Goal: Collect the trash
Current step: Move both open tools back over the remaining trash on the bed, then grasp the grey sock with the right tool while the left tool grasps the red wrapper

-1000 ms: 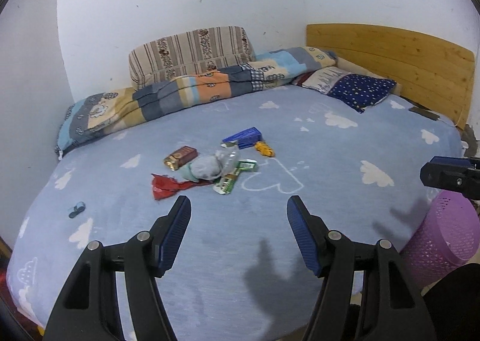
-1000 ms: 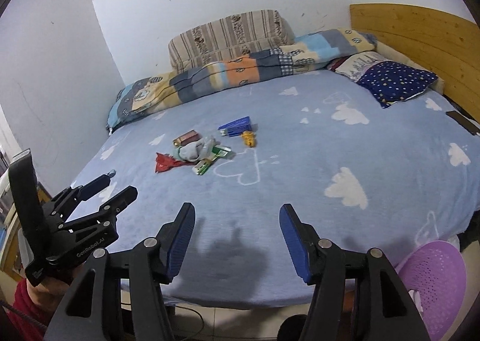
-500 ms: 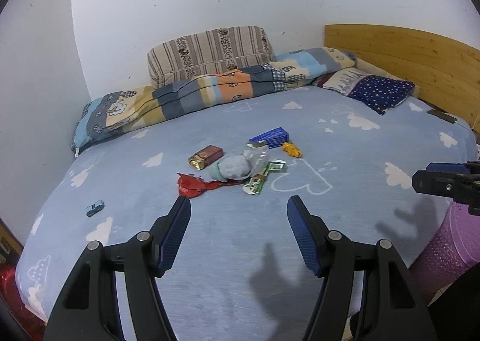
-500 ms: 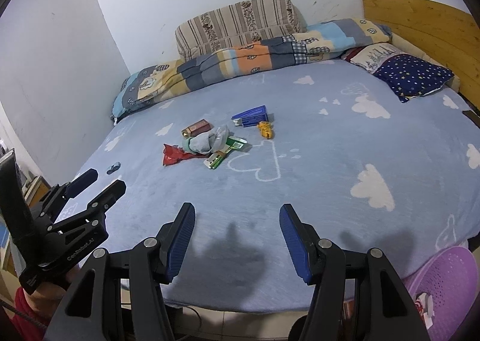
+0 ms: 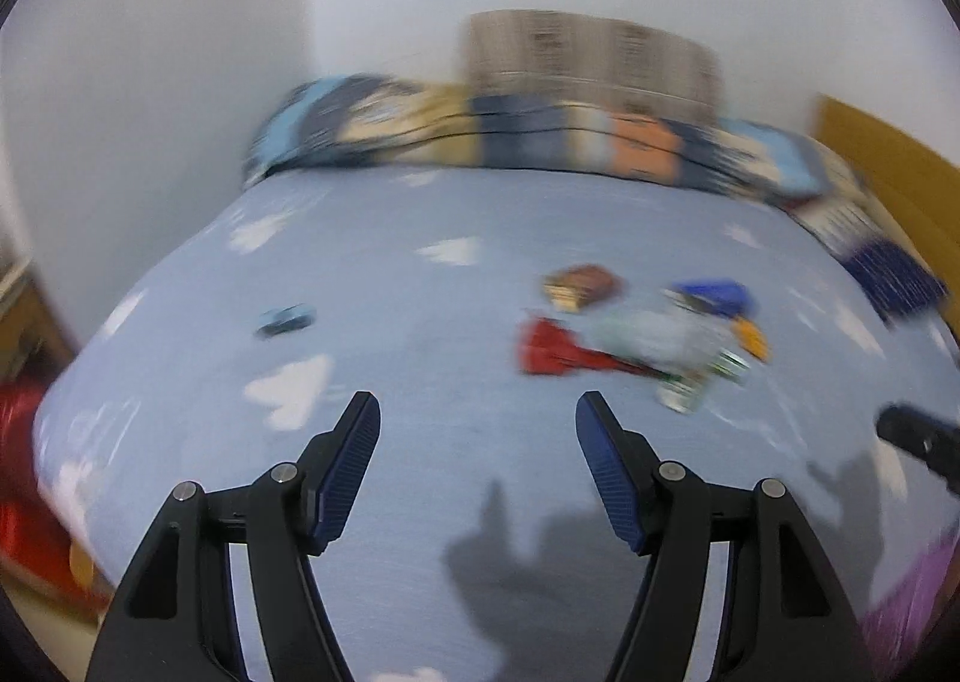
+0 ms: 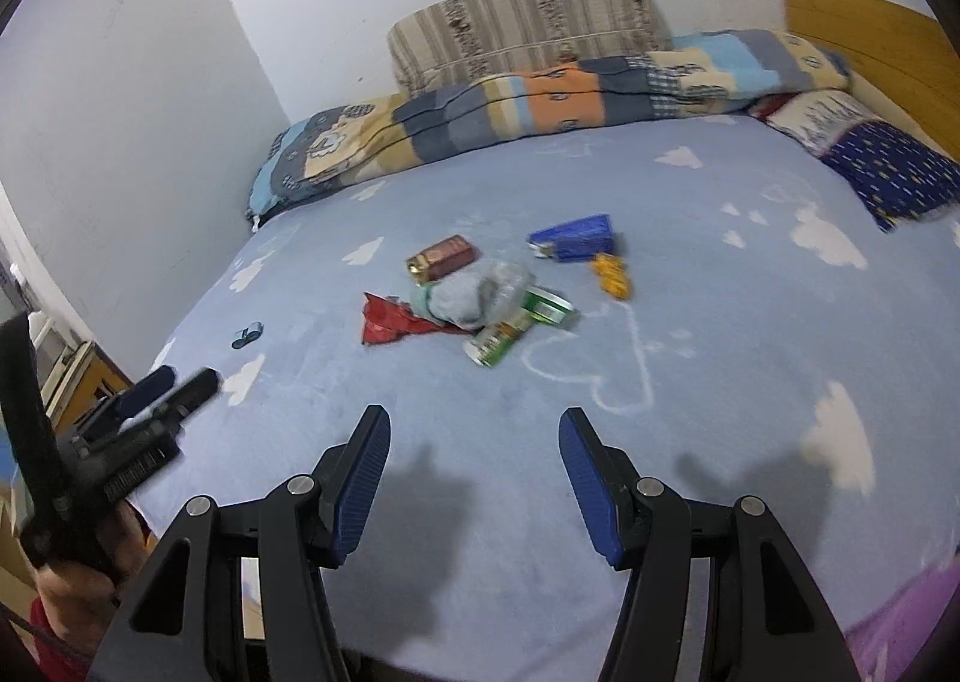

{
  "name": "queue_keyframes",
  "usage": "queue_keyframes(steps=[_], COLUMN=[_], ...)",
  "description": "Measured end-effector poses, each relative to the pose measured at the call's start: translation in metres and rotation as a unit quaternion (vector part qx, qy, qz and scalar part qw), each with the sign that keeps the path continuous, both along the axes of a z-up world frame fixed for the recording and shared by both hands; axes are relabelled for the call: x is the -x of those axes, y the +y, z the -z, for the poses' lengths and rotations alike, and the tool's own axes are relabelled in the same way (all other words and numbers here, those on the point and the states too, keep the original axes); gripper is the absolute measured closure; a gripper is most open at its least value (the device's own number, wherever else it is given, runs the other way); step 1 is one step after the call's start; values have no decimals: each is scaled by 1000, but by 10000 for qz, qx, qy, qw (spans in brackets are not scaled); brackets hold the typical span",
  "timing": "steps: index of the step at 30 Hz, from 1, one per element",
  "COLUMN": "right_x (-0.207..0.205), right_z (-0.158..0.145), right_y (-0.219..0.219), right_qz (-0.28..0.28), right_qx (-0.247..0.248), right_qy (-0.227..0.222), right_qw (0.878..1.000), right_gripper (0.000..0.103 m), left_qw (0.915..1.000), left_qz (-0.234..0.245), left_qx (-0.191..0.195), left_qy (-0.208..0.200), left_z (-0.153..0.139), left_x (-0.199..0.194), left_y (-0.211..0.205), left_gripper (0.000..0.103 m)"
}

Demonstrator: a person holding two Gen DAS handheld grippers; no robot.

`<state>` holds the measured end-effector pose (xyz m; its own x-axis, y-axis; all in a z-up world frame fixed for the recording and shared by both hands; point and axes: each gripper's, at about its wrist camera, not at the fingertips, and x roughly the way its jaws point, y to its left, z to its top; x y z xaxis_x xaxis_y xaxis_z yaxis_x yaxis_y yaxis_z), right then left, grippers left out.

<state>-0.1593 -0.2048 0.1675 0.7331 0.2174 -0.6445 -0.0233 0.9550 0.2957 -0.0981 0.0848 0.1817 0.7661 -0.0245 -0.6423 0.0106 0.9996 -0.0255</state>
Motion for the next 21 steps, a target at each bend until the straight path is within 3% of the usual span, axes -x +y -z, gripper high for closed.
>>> queue_keyframes(steps=[3,5,10,18,19,20,21], right_x=[-35,-62,-147,-231,-234,-235,-232], right_z=[5,10,35,97,102,108,112], right_y=[18,28,50,57,58,58,61], right_qz=[-180,-297,-500,-10,-22,-77,-214], right_qx=[38,41,-41,274,251,237,254], right_qy=[16,57,374,1110,1178,1236,1239], right_qw=[9998,9995,9980,9934,9927,9920,9917], right_gripper=[41,41,41,41,46,73,86], left_qw=[9982,9969,9961,9948,9945,9943,9943], left_qz=[-519,-619,-547,-456,-422,-378,-334], left_qx=[194,339,482,651,687,715,713], left_qy=[219,341,503,640,663,694,722], left_z=[8,12,18,26,26,28,30], left_x=[-16,-21,-25,-49,-51,-56,-60], left_y=[34,43,42,38,38,36,33], left_gripper=[36,36,36,36,36,36,36])
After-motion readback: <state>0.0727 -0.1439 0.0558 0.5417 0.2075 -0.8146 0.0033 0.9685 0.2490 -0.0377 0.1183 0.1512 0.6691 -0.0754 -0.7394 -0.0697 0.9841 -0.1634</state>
